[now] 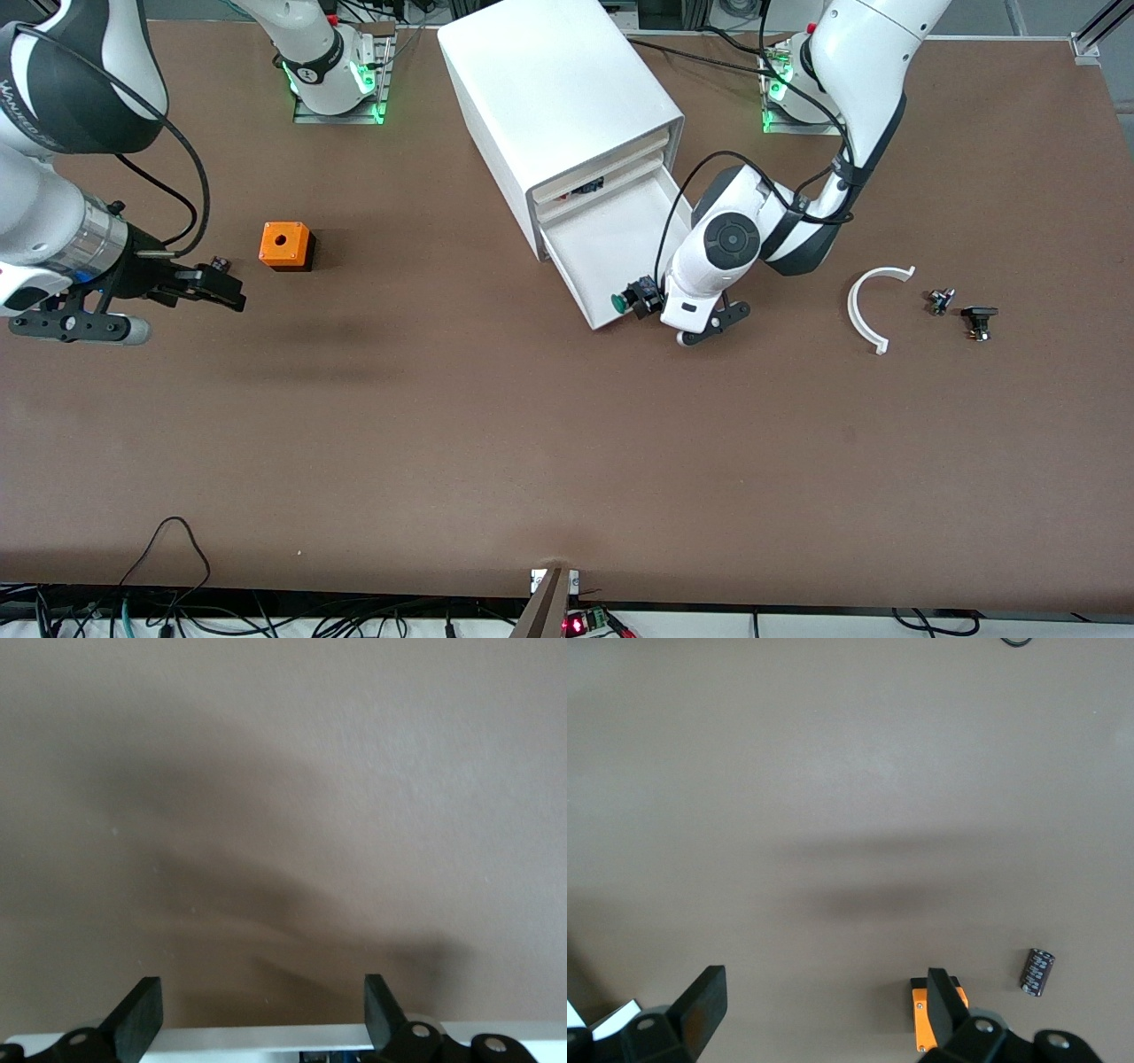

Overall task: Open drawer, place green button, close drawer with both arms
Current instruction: 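Push the drawer closed with the left gripper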

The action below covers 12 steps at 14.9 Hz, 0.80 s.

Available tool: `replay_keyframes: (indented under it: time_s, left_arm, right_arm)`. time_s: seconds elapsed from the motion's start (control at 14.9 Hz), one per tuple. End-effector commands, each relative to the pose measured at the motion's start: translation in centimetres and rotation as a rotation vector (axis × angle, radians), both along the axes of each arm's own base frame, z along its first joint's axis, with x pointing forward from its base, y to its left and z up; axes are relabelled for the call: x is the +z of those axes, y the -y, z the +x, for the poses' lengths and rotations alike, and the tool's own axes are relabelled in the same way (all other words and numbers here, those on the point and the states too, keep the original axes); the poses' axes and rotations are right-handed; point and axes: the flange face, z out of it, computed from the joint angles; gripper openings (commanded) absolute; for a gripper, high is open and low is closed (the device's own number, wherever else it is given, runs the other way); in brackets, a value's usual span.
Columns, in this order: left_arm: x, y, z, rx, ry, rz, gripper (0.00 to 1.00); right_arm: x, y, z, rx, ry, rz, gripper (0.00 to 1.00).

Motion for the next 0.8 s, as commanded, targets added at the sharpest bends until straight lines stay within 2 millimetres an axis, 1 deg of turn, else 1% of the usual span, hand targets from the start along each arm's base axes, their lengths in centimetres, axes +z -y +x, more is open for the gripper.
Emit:
replay_keyframes:
  time_s: [0.0, 0.13, 0.2, 0.4, 0.47, 0.67, 0.74]
  left_arm:
    - [0.7, 1.4, -1.9, -0.017, 0.006, 0.012, 1.0]
    - [0.7, 1.7, -2.5, -0.028, -0.004, 0.016, 1.0]
    - [0.6, 2.9, -3.6, -0.051, -0.016, 0.009, 1.0]
    - [0.1, 3.4, -4.8, -0.064, -0.035, 0.013, 1.0]
    - [0.2, 3.9, -5.3, -0.074, -0.039, 0.009, 1.0]
    - [0.5, 5.2, -6.7, -0.092, -0.065, 0.011, 1.0]
    - [1.0, 5.3, -7.0, -0.099, -0.069, 0.016, 1.0]
  right_arm:
    - [0.8, 0.4, -1.2, 0.0, -0.016, -0.011, 1.0]
    - [1.6, 0.3, -1.0, 0.002, 0.004, -0.01, 1.0]
    - [2.5, 0.2, -0.7, 0.003, 0.022, -0.007, 1.0]
    - [2.7, 0.0, -0.6, 0.005, 0.029, -0.013, 1.0]
    - [2.7, 0.2, -0.6, 0.004, 0.029, -0.019, 1.0]
    - [2.7, 0.5, -0.6, 0.002, 0.028, -0.022, 1.0]
    - [2.7, 0.4, -0.7, 0.003, 0.028, -0.022, 1.0]
